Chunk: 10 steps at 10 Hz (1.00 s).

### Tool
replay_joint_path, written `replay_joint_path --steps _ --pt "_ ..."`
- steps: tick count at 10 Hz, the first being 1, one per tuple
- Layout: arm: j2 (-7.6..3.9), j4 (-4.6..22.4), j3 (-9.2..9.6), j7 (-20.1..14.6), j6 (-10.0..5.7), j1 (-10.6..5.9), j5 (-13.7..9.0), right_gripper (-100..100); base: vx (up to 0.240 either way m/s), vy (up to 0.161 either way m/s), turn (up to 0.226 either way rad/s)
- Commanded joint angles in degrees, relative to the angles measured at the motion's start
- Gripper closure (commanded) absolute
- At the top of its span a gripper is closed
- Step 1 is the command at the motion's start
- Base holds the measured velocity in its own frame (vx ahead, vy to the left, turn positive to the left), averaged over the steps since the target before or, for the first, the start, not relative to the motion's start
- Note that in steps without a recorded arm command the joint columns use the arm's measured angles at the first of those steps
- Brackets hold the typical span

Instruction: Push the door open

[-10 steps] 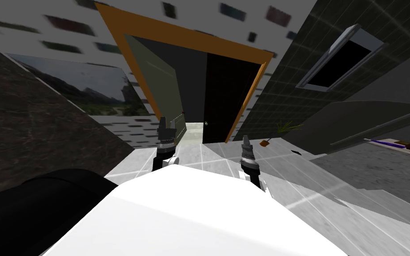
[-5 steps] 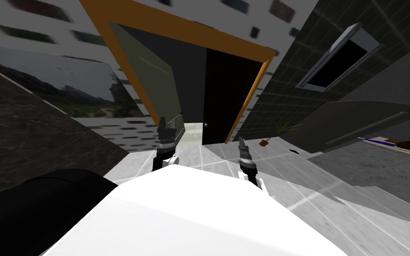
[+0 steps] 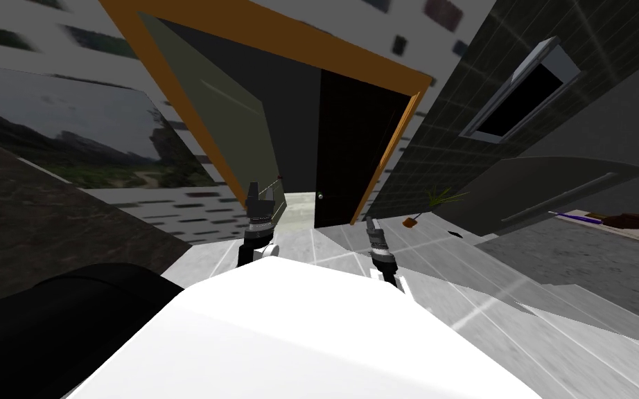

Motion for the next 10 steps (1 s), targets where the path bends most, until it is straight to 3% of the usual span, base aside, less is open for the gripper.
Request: replay_joint_path --steps 1,10 --pt "0.0 2.5 -0.36 1.3 -1.11 -0.89 1.3 -100 0.093 0.065 -0.05" --pt "-0.39 13.0 -2.26 7.0 -5.72 -4.12 8.8 -100 0.089 0.062 -0.056"
